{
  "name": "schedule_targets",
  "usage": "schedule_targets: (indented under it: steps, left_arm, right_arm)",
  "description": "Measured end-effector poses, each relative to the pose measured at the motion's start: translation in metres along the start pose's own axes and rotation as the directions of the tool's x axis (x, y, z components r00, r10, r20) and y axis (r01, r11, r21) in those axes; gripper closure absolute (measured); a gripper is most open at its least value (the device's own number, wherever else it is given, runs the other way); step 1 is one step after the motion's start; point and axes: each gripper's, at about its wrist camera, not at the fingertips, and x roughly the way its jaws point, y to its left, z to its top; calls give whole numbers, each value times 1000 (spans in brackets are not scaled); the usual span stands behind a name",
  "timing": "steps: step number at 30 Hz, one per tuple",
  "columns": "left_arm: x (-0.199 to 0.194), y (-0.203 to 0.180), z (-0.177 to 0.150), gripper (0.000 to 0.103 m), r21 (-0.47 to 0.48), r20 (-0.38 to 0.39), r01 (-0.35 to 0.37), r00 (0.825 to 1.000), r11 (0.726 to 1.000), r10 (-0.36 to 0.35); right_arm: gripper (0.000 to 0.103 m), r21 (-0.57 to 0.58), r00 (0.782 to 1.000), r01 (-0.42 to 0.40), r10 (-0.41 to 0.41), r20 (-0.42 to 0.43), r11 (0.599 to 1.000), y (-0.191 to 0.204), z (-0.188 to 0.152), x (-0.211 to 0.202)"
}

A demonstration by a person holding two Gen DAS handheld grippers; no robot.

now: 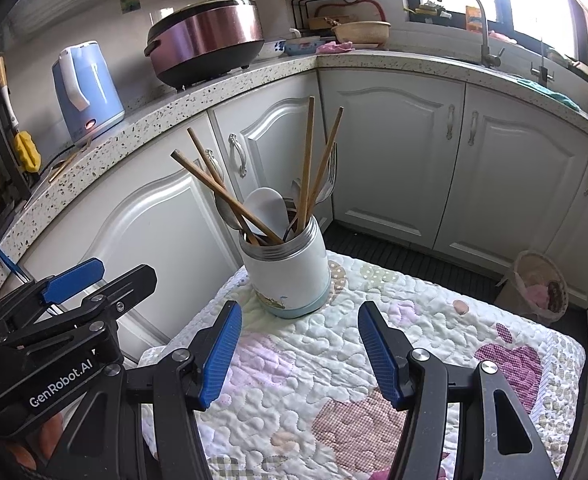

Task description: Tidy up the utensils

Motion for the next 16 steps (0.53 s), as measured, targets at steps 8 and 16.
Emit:
schedule_targets:
  steps: [8, 16]
  left_arm:
    - [2, 0, -1, 39, 0, -4, -5, 1000, 1000, 5]
    - [3, -4, -3, 39, 20, 8, -5, 1000, 1000, 5]
  right_arm:
    - [44, 7, 1000, -3, 3, -5, 1000, -3, -2, 1]
    - [44, 11, 1000, -5, 5, -5, 1000, -6, -3, 1]
